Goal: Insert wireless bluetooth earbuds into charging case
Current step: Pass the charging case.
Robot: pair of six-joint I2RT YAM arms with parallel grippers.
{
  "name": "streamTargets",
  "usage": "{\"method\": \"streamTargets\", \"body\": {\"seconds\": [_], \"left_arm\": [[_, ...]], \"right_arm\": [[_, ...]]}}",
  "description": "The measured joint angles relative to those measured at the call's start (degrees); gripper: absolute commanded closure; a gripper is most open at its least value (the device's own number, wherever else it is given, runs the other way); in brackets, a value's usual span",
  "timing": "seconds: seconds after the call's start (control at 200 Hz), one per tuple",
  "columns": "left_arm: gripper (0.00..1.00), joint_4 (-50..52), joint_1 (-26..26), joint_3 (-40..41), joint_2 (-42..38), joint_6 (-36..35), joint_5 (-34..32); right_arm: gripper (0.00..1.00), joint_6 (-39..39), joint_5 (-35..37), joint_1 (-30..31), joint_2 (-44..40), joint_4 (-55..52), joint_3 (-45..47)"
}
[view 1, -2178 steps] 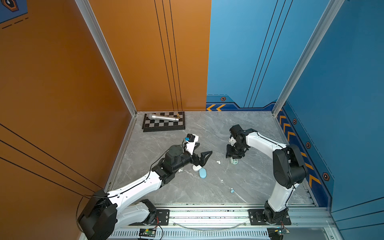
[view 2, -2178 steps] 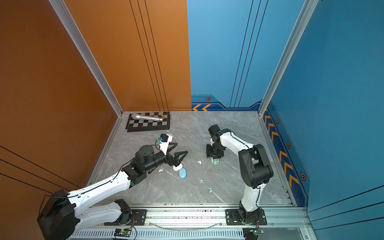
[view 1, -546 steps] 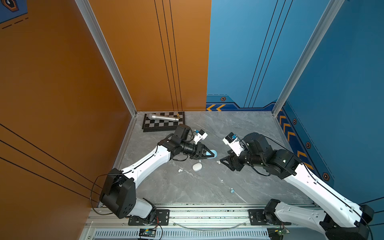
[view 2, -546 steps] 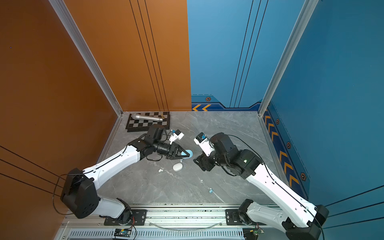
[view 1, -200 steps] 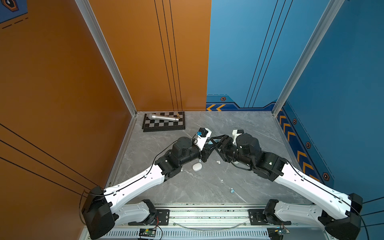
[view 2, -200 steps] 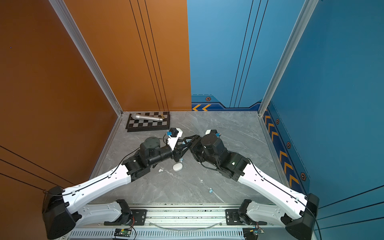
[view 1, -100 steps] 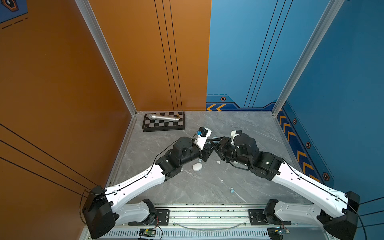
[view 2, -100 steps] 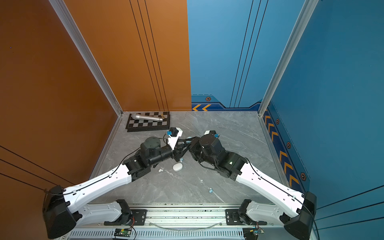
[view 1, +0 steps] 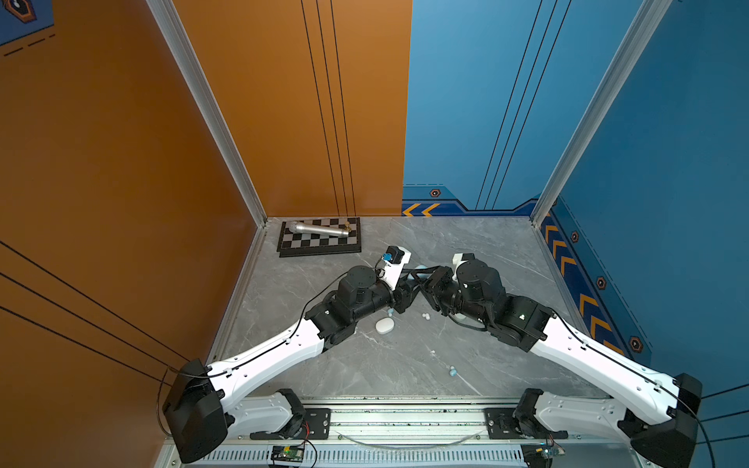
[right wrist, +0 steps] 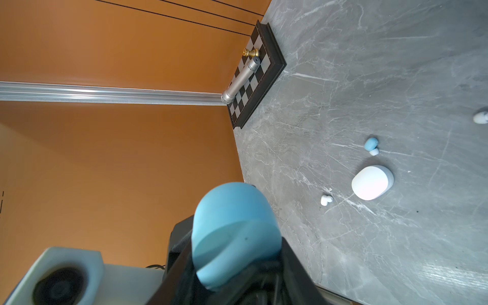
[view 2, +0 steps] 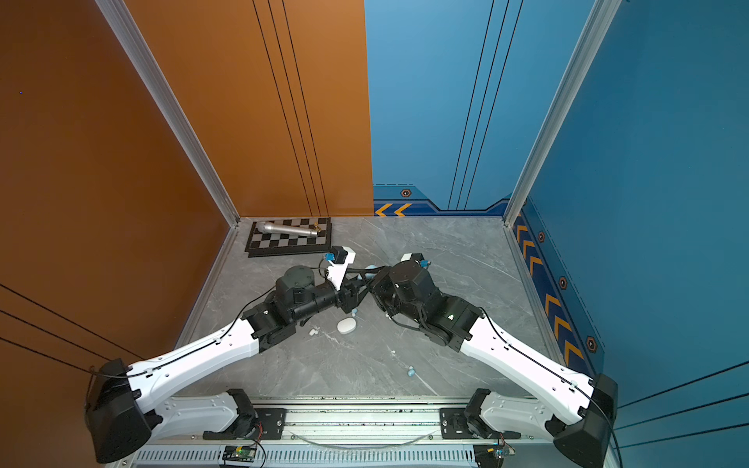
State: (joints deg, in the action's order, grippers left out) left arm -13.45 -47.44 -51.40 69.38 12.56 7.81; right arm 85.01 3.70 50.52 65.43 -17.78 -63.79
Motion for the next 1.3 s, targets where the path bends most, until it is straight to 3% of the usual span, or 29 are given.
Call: {"method": "streamTargets", "body": {"seconds": [0.165,0.395,0.526,0.631,0.776,0.941,1.111,1.301], "left_arm": [[0.19,-0.13,-0.07,0.63,-1.01,0.50,2.51],[0.07,2.27,0.98,4.00,-8.31,2.16,7.85],[0.04,9.31,5.49,3.65,-13.57,5.70,9.88],[0.04,16.63,10.78,1.44,-15.80,9.27,11.98],[0.05,23.26,16.20,-2.43,-16.20,13.94,15.04],[0.06,26.18,16.55,-6.47,-14.51,17.16,18.62],[0.07,27.04,15.15,-8.96,-12.41,18.56,22.25],[0.07,29.66,13.25,-8.98,-12.35,18.62,24.72]], "right_arm": [[0.64,-2.40,-0.87,-1.46,0.00,-0.22,-0.02],[0.64,-8.63,-3.39,-5.60,-0.07,-1.60,-1.49],[0.64,-18.23,-7.10,-8.22,-0.22,-4.72,-4.07],[0.63,-30.80,-10.25,-8.83,-0.04,-10.75,-8.20],[0.62,-49.81,-10.01,-5.03,1.03,-19.56,-13.75],[0.61,-67.19,-4.26,2.03,2.32,-26.69,-14.32],[0.62,-77.24,2.45,6.86,3.37,-29.66,-14.38],[0.62,-82.05,7.06,9.92,4.09,-30.34,-15.37]]}}
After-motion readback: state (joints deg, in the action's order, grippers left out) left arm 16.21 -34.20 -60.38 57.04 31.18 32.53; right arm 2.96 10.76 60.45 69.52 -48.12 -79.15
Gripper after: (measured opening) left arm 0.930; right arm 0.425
